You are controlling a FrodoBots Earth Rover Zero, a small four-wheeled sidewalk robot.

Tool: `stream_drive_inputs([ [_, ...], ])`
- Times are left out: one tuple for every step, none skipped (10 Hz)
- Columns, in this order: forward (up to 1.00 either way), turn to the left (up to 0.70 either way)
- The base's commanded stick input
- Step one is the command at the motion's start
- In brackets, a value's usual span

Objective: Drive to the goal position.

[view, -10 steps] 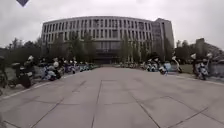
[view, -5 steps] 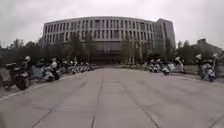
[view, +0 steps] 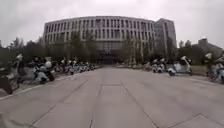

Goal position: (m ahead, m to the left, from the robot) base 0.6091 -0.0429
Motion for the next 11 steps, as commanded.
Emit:
stream_drive_inputs([
  [1.0,0.0],
  [1.0,0.0],
  [1.0,0.0],
  [1.0,0.0],
  [1.0,0.0],
  [0.92,0.0],
  [0.0,0.0],
  [0.0,0.0],
  [0.0,0.0],
  [0.0,0.0],
  [0.0,0.0],
])
